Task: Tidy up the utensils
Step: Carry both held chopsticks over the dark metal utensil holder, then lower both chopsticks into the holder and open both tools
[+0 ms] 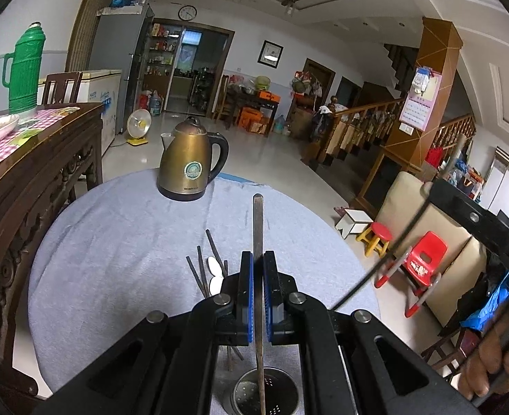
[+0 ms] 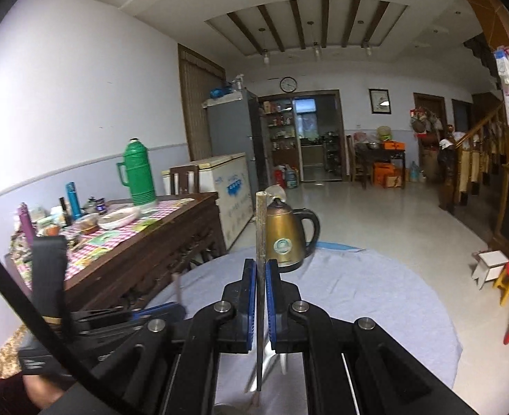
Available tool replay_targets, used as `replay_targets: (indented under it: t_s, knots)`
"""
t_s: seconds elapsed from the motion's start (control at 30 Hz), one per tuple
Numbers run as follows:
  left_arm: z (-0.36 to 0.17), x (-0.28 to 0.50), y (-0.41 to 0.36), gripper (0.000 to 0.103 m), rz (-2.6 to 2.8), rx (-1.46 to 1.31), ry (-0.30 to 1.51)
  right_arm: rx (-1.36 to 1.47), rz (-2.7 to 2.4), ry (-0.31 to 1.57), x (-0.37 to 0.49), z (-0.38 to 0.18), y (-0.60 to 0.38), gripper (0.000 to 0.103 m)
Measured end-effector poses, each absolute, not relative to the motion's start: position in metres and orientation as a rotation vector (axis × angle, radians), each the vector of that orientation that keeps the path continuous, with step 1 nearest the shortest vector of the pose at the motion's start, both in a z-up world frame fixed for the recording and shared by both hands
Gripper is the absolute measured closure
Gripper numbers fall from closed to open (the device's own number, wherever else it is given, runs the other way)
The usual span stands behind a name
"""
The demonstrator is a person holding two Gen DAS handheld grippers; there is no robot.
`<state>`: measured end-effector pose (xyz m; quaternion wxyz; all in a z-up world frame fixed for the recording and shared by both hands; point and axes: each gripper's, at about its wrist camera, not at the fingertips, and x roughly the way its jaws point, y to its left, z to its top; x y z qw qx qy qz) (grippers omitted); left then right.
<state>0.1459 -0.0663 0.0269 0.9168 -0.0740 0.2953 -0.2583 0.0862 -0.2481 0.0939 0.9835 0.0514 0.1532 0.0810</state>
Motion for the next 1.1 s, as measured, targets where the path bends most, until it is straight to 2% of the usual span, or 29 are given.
replay_targets:
  t_s: [0.43, 0.73, 0.77, 0.83, 0.87, 0.9, 0.93, 1.1]
  knots:
    - [0.000, 0.128, -0.058, 0.098, -0.463, -0.138, 0.527, 0.103, 0.158, 0.468, 0.077, 0.022, -0.231, 0.097]
    - [-0.034, 0.122, -0.067, 0.097, -0.403, -0.082, 0.590, 0.244, 0.126, 0.594, 0.081, -0.031, -0.254, 0.096]
    - [-0.037, 0.121, -0.067, 0.095, -0.392, -0.072, 0.598, 0.282, 0.125, 0.602, 0.081, -0.036, -0.260, 0.093]
    - [-0.041, 0.117, -0.067, 0.082, -0.376, -0.044, 0.606, 0.332, 0.126, 0.612, 0.080, -0.044, -0.268, 0.065]
    - [-0.043, 0.114, -0.067, 0.062, -0.369, -0.028, 0.605, 0.361, 0.114, 0.608, 0.077, -0.047, -0.274, 0.040]
    - [-0.044, 0.112, -0.065, 0.040, -0.356, -0.019, 0.603, 0.387, 0.106, 0.586, 0.071, -0.048, -0.279, 0.031]
    - [-0.046, 0.109, -0.063, 0.035, -0.337, -0.016, 0.597, 0.406, 0.106, 0.563, 0.066, -0.049, -0.283, 0.031]
    - [-0.054, 0.091, -0.051, 0.035, -0.311, -0.011, 0.608, 0.447, 0.071, 0.561, 0.049, -0.065, -0.306, 0.031]
